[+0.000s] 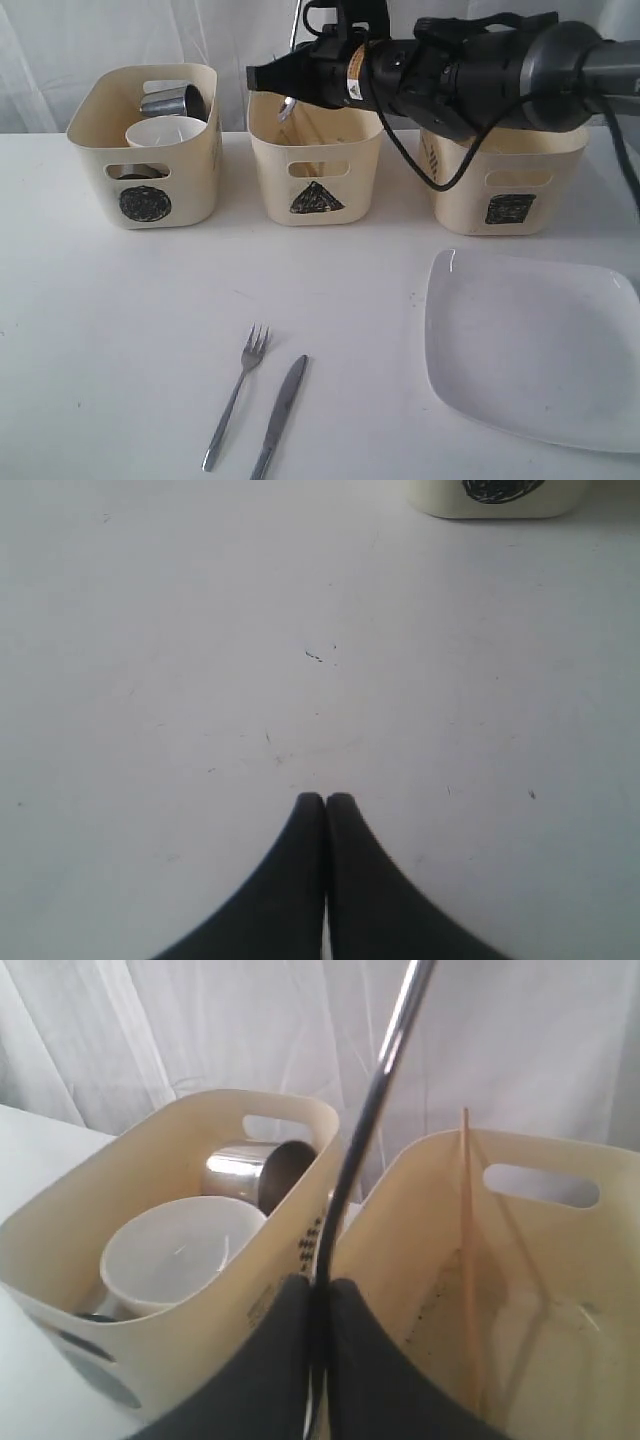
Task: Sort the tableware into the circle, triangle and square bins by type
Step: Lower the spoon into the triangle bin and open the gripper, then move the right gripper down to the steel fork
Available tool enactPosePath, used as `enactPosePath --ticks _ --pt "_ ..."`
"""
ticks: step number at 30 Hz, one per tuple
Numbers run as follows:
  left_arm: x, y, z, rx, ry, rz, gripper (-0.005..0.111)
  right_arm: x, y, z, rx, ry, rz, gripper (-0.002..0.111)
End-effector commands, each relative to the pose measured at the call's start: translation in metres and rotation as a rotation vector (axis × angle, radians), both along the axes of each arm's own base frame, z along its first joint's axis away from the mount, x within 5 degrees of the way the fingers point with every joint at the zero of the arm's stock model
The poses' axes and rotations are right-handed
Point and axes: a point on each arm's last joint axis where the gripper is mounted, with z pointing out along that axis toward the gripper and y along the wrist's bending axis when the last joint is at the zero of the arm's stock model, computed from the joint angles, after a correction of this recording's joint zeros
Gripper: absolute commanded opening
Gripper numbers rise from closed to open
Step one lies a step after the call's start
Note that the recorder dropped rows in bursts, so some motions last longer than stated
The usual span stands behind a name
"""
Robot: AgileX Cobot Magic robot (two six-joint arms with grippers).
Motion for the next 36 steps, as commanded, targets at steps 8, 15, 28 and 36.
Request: enactPosePath --ticks 8,15,28,36 --pt "-0.001 -0.001 -0.003 -0.013 0.022 -0.002 0.0 0.05 -0.021 -0.029 -0.031 -0.003 -0.065 0.01" --pt "-0.001 -0.001 -0.003 -0.013 0.022 -0.002 0.0 0.05 -0.025 -0.032 -0.097 0.02 -0.091 0.044" --pt "-0.001 -0.001 -0.003 -0.013 0.022 -0.002 0.0 -0.002 -0.042 0.044 -0.058 0.223 -0.406 0.045" --pt "-0.001 -0.001 -0.003 -0.013 0.022 -0.002 0.0 -0.092 -0.006 0.029 -0.358 0.816 -0.041 0.017"
